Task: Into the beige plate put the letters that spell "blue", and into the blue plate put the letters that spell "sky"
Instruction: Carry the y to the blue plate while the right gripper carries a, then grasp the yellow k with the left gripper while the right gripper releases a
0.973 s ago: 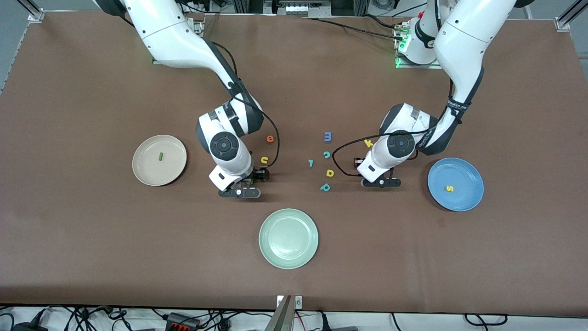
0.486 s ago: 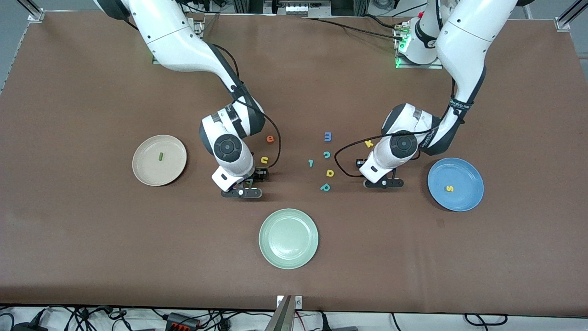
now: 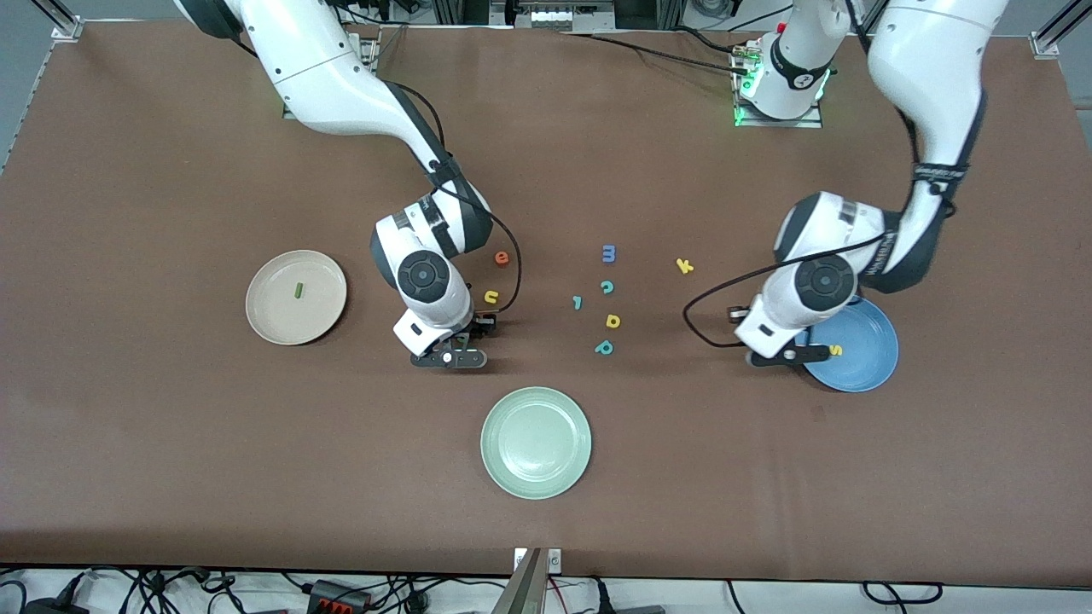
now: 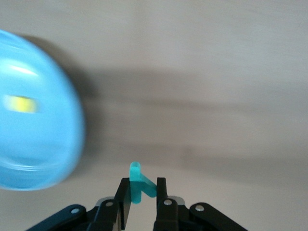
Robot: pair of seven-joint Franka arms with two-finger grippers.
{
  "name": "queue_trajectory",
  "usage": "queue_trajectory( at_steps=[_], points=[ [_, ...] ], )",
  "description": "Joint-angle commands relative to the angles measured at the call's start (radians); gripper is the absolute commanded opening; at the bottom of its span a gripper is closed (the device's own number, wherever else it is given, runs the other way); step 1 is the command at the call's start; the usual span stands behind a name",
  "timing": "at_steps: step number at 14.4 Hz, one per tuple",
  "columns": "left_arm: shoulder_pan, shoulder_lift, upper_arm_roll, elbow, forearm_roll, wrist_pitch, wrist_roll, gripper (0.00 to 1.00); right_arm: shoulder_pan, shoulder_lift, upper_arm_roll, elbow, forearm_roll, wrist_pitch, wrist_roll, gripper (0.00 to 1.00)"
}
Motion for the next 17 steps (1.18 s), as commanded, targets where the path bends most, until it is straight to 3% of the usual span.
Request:
queue_trajectory(
  at_steps=[1,3,6,7,8,9,12,15,17],
  points=[
    [0.101,-0.014,-0.012,-0.020,0.067,-0.041,0.107,0.21,-0.002,0.007,-0.004,0.008,-0.003,-0.009,-0.014,0.34],
    [0.141,-0.006,-0.009,-0.030,0.077,-0.039,0.171,0.24,-0.005,0.006,-0.004,0.008,-0.003,-0.009,-0.020,0.24],
    [0.195,-0.002,-0.009,-0.058,0.078,-0.036,0.227,0.31,-0.012,0.001,-0.006,0.008,-0.002,-0.011,-0.022,0.20],
    [0.204,0.000,-0.009,-0.058,0.078,-0.036,0.231,0.44,-0.018,-0.002,-0.007,0.011,0.001,-0.027,-0.023,0.20],
    [0.204,0.000,-0.011,-0.058,0.077,-0.038,0.224,0.72,-0.036,-0.010,-0.007,0.013,0.004,-0.044,-0.025,0.20],
    [0.204,-0.002,-0.014,-0.058,0.077,-0.044,0.221,0.87,-0.051,-0.035,-0.007,0.010,0.005,-0.087,-0.046,0.20],
    [0.199,-0.011,-0.046,-0.072,0.073,-0.076,0.199,0.90,-0.145,-0.130,-0.012,-0.048,0.005,-0.228,-0.147,0.20],
    [0.205,-0.035,-0.193,-0.086,0.070,-0.192,0.112,0.90,-0.234,-0.255,-0.014,-0.215,0.003,-0.244,-0.250,0.20],
    [0.204,-0.035,-0.285,-0.116,0.070,-0.182,0.044,0.88,-0.294,-0.327,-0.015,-0.314,-0.002,-0.247,-0.327,0.20]
  ],
)
